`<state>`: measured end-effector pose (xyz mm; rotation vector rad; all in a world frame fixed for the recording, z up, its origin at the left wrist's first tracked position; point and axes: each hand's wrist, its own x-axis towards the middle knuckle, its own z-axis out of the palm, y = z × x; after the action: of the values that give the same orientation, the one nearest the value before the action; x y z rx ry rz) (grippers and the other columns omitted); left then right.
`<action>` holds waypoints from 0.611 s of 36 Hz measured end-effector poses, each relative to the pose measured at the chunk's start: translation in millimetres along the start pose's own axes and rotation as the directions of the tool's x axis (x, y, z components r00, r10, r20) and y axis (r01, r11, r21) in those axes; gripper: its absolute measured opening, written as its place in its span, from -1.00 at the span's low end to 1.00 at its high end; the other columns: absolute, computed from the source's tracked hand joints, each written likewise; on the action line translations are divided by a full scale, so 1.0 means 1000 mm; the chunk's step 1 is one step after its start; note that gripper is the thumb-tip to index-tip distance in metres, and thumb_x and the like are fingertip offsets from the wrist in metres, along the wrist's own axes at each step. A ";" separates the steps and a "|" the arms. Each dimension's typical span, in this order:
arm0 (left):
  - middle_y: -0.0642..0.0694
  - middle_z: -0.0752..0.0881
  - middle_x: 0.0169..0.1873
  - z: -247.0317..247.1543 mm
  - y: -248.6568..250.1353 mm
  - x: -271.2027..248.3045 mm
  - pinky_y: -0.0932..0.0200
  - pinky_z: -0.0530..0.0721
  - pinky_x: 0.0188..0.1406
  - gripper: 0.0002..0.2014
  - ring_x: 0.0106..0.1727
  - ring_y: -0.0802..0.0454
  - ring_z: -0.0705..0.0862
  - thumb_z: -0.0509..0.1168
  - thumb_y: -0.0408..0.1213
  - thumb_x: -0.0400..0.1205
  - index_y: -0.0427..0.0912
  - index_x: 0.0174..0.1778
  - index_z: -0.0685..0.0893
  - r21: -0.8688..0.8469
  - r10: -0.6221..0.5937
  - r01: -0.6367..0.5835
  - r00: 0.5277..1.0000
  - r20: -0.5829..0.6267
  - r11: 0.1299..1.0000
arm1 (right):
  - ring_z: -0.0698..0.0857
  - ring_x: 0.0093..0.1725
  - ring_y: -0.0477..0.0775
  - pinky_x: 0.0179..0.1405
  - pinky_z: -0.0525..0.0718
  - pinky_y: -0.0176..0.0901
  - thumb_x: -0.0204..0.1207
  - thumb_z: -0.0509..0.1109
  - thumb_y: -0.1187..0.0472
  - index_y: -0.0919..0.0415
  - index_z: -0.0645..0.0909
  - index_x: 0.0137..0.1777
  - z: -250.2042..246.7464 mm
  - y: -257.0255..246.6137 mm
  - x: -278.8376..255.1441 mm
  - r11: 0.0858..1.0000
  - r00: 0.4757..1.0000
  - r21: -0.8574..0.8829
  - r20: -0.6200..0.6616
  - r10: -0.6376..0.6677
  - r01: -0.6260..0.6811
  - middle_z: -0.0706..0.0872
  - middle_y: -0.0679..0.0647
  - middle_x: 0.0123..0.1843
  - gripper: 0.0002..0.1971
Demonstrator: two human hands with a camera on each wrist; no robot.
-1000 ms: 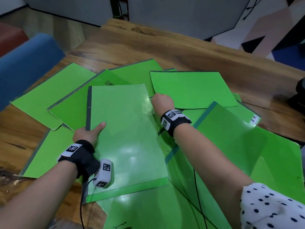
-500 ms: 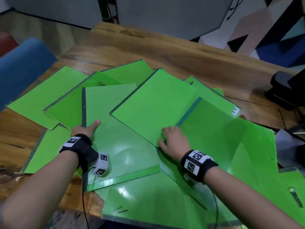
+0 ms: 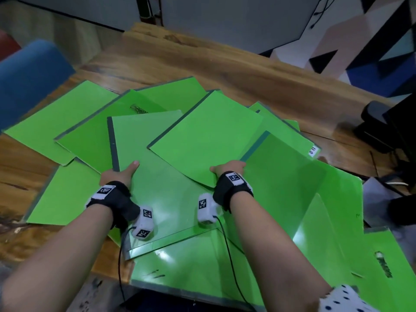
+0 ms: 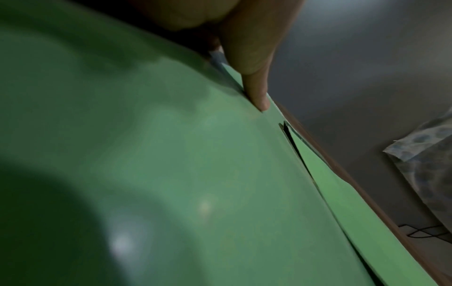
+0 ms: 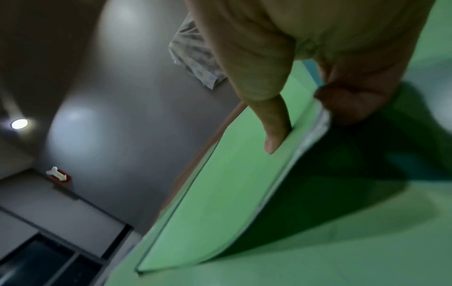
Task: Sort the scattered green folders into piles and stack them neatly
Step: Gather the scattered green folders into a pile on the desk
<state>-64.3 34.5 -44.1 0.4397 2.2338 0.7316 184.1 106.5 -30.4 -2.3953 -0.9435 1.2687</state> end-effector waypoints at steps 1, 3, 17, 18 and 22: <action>-0.37 0.49 0.42 0.000 0.000 -0.001 -0.20 0.50 0.35 -0.05 0.37 -0.35 0.53 0.41 0.23 0.41 -0.41 0.52 0.33 0.001 0.003 -0.003 1.000 0.002 1.000 | 0.54 0.38 0.27 0.17 0.58 -0.09 0.46 0.53 0.17 0.42 0.11 0.57 -0.005 -0.002 0.001 0.999 1.000 0.047 0.019 -0.017 0.016 0.40 0.33 0.50 -0.16; -0.37 0.47 0.44 -0.001 0.001 -0.004 -0.20 0.49 0.36 -0.05 0.38 -0.35 0.51 0.41 0.22 0.42 -0.40 0.54 0.31 0.000 0.011 -0.011 1.000 0.006 1.000 | 0.54 0.40 0.26 0.22 0.57 -0.08 0.49 0.50 0.17 0.44 0.19 0.56 -0.015 -0.005 -0.002 0.994 0.997 0.100 0.056 -0.044 0.038 0.47 0.28 0.49 -0.23; -0.36 0.67 0.02 -0.022 0.015 -0.032 -0.17 0.66 0.06 -0.29 0.02 -0.33 0.65 0.41 0.18 0.45 -0.43 0.22 0.56 0.081 0.113 -0.115 0.993 0.023 0.990 | 0.14 0.65 0.20 0.60 0.20 0.16 0.62 0.32 0.25 0.25 -0.05 0.68 -0.110 0.109 -0.052 0.924 0.991 0.363 -0.094 -0.095 0.123 0.07 0.18 0.70 -0.25; -0.34 0.65 -0.05 -0.022 0.015 -0.033 -0.17 0.67 0.05 -0.29 -0.04 -0.30 0.64 0.42 0.17 0.45 -0.44 0.20 0.57 0.083 0.117 -0.118 0.993 0.020 0.990 | 0.23 0.62 0.23 0.57 0.28 0.17 0.61 0.34 0.24 0.28 0.00 0.67 -0.108 0.127 -0.049 0.940 0.996 0.339 -0.083 -0.019 0.046 0.16 0.22 0.67 -0.26; -0.36 0.68 -0.02 -0.023 0.015 -0.038 -0.16 0.68 0.03 -0.37 -0.07 -0.28 0.64 0.44 0.15 0.43 -0.39 0.10 0.58 0.075 0.119 -0.120 0.993 0.018 0.990 | 0.58 -0.15 0.11 -0.22 0.59 -0.11 0.48 0.45 0.18 0.32 0.45 0.28 -0.103 0.166 -0.035 0.970 0.983 0.157 0.018 0.184 -0.185 0.58 0.16 -0.11 -0.57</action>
<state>-54.4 18.4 -0.9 0.6189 2.2429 0.7046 322.8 -34.9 -32.8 -2.4004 -0.6056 1.3560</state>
